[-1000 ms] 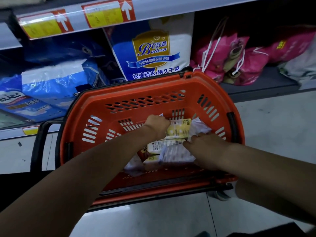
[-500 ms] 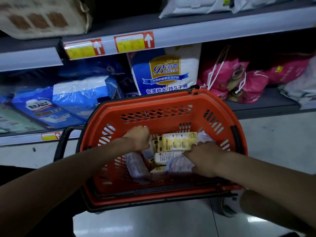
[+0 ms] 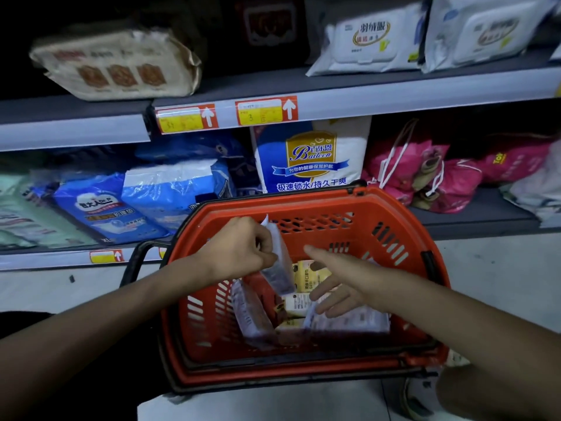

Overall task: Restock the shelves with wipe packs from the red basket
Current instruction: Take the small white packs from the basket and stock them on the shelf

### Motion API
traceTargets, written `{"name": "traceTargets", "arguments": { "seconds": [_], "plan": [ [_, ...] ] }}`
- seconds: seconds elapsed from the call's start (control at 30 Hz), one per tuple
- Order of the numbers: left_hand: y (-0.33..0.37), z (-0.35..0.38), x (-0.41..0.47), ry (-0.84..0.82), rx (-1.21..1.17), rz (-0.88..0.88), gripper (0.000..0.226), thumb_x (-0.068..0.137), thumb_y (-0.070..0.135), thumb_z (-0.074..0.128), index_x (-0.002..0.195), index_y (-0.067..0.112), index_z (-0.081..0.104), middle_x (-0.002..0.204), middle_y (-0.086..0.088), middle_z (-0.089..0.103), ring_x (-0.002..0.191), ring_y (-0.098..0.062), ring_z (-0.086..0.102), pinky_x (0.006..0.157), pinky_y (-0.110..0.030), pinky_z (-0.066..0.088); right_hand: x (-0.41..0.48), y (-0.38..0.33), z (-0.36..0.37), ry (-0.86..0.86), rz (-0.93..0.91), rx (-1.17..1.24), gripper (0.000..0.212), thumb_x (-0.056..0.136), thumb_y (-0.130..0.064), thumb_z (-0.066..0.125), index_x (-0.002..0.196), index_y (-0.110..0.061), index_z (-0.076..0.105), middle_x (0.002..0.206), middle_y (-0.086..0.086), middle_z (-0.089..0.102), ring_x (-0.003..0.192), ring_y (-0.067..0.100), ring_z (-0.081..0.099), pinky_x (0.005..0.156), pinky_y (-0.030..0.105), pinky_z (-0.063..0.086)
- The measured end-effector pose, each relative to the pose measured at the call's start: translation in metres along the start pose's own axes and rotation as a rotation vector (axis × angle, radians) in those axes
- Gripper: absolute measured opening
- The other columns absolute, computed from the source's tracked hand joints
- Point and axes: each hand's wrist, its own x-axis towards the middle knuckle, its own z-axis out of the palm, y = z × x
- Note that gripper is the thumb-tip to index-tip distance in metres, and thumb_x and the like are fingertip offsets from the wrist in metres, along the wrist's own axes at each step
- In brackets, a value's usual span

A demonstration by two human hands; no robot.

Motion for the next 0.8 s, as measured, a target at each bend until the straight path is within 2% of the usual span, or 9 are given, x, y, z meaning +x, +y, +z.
{"name": "traceTargets", "arguments": {
  "seconds": [0.1, 0.2, 0.27, 0.43, 0.5, 0.57, 0.63, 0.73, 0.8],
  "plan": [
    [0.012, -0.003, -0.003, -0.023, -0.311, 0.027, 0.040, 0.085, 0.003, 0.080, 0.055, 0.018, 0.058, 0.055, 0.007, 0.056, 0.051, -0.008, 0.047, 0.057, -0.028, 0.044, 0.002, -0.011, 0.001, -0.050, 0.096, 0.332, 0.093, 0.088, -0.080, 0.048, 0.155, -0.019, 0.031, 0.117, 0.032, 0.068, 0.096, 0.046, 0.074, 0.090, 0.056, 0.059],
    [0.024, 0.003, 0.000, -0.055, -0.483, 0.072, 0.045, 0.083, -0.006, 0.079, 0.054, 0.021, 0.056, 0.057, 0.006, 0.052, 0.052, -0.008, 0.043, 0.055, -0.024, 0.038, 0.003, -0.019, -0.004, -0.108, 0.159, 0.554, 0.107, 0.083, -0.082, 0.052, 0.158, -0.011, 0.022, 0.118, 0.040, 0.065, 0.103, 0.050, 0.070, 0.094, 0.054, 0.056],
    [0.030, 0.009, 0.000, -0.088, -0.508, 0.111, 0.044, 0.082, -0.006, 0.078, 0.055, 0.021, 0.056, 0.058, 0.005, 0.052, 0.054, -0.008, 0.044, 0.055, -0.024, 0.038, 0.004, -0.021, -0.006, -0.135, 0.172, 0.618, 0.108, 0.081, -0.084, 0.052, 0.157, -0.011, 0.025, 0.118, 0.039, 0.065, 0.106, 0.050, 0.070, 0.097, 0.052, 0.055],
    [0.038, 0.021, -0.006, -0.081, -0.383, 0.192, 0.040, 0.079, 0.002, 0.080, 0.057, 0.025, 0.056, 0.061, 0.010, 0.054, 0.060, -0.009, 0.051, 0.063, -0.037, 0.046, 0.010, -0.011, -0.010, -0.081, 0.135, 0.628, 0.091, 0.080, -0.080, 0.058, 0.138, -0.009, 0.054, 0.107, 0.028, 0.074, 0.104, 0.049, 0.070, 0.098, 0.057, 0.053],
    [0.041, 0.025, -0.010, -0.082, -0.318, 0.224, 0.036, 0.077, 0.002, 0.078, 0.058, 0.022, 0.055, 0.063, 0.009, 0.054, 0.060, -0.009, 0.052, 0.063, -0.038, 0.047, 0.013, -0.007, -0.011, -0.080, 0.111, 0.601, 0.082, 0.080, -0.078, 0.059, 0.132, -0.014, 0.065, 0.115, 0.022, 0.073, 0.102, 0.042, 0.073, 0.092, 0.057, 0.056],
    [0.045, 0.030, -0.013, -0.098, -0.252, 0.272, 0.034, 0.076, 0.003, 0.074, 0.058, 0.022, 0.053, 0.065, 0.007, 0.055, 0.060, -0.011, 0.054, 0.061, -0.035, 0.046, 0.014, -0.003, -0.010, -0.080, 0.087, 0.601, 0.066, 0.084, -0.072, 0.061, 0.122, -0.019, 0.071, 0.110, 0.015, 0.075, 0.091, 0.034, 0.075, 0.087, 0.054, 0.057],
    [0.048, 0.036, -0.016, -0.120, -0.166, 0.325, 0.036, 0.074, 0.006, 0.071, 0.058, 0.027, 0.048, 0.067, 0.010, 0.054, 0.062, -0.012, 0.054, 0.059, -0.031, 0.044, 0.017, 0.000, -0.008, -0.075, 0.073, 0.587, 0.053, 0.086, -0.063, 0.064, 0.118, -0.021, 0.072, 0.106, 0.014, 0.075, 0.086, 0.031, 0.075, 0.084, 0.051, 0.058],
    [0.049, 0.045, -0.021, -0.157, -0.069, 0.411, 0.030, 0.072, 0.009, 0.069, 0.063, 0.028, 0.047, 0.071, 0.014, 0.049, 0.065, -0.005, 0.049, 0.059, -0.023, 0.037, 0.018, 0.004, -0.004, -0.072, 0.101, 0.561, 0.053, 0.084, -0.050, 0.066, 0.121, -0.011, 0.070, 0.113, 0.019, 0.072, 0.094, 0.034, 0.072, 0.082, 0.045, 0.057],
    [0.047, 0.051, -0.024, -0.165, -0.056, 0.413, 0.025, 0.075, 0.011, 0.070, 0.066, 0.025, 0.050, 0.077, 0.012, 0.050, 0.069, -0.007, 0.050, 0.060, -0.026, 0.040, 0.018, 0.005, -0.003, -0.052, 0.115, 0.561, 0.053, 0.083, -0.044, 0.066, 0.120, -0.005, 0.067, 0.111, 0.021, 0.072, 0.094, 0.036, 0.071, 0.079, 0.045, 0.057]
  ]
}}
